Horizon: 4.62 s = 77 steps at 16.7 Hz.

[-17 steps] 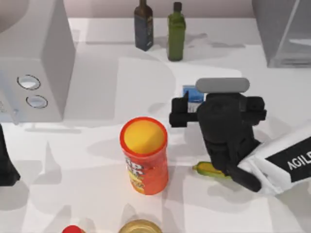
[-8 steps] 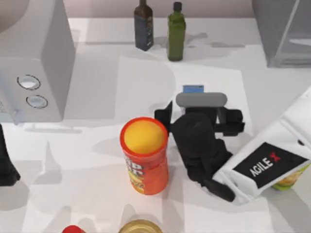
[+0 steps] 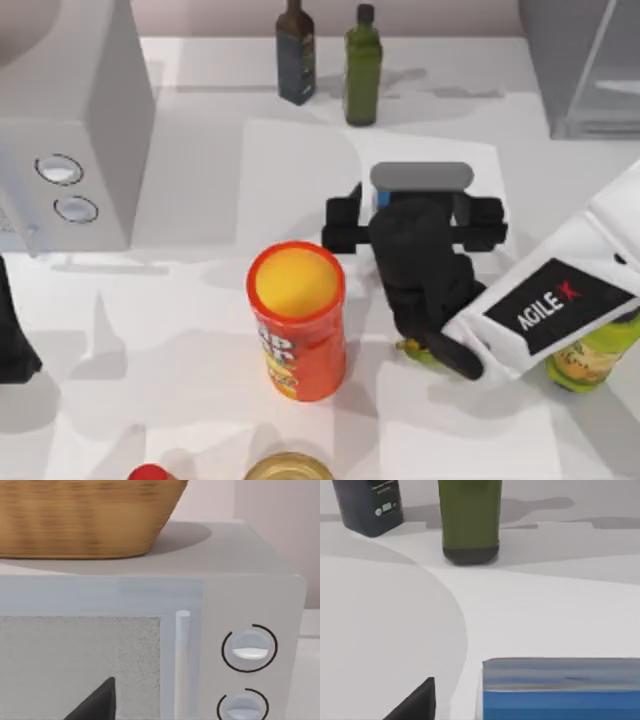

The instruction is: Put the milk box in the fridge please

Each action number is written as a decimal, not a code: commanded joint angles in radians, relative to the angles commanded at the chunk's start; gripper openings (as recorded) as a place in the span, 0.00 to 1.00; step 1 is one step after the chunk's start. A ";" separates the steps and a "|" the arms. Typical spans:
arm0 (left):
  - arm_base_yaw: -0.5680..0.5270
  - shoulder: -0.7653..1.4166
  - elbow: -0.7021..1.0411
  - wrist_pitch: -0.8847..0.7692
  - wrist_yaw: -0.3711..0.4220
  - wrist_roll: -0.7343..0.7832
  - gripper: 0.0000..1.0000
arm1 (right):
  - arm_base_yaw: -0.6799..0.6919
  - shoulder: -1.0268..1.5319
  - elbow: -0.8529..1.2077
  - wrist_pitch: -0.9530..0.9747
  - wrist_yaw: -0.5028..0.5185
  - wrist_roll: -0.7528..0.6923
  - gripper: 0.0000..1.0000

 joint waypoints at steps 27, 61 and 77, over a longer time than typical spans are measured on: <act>0.000 0.000 0.000 0.000 0.000 0.000 1.00 | -0.003 0.093 0.094 -0.001 -0.002 0.001 0.00; 0.000 0.000 0.000 0.000 0.000 0.000 1.00 | -0.160 -0.619 -0.037 -0.615 -0.115 -0.067 0.00; 0.000 0.000 0.000 0.000 0.000 0.000 1.00 | -0.506 -1.914 -0.680 -0.770 -0.556 -0.194 0.00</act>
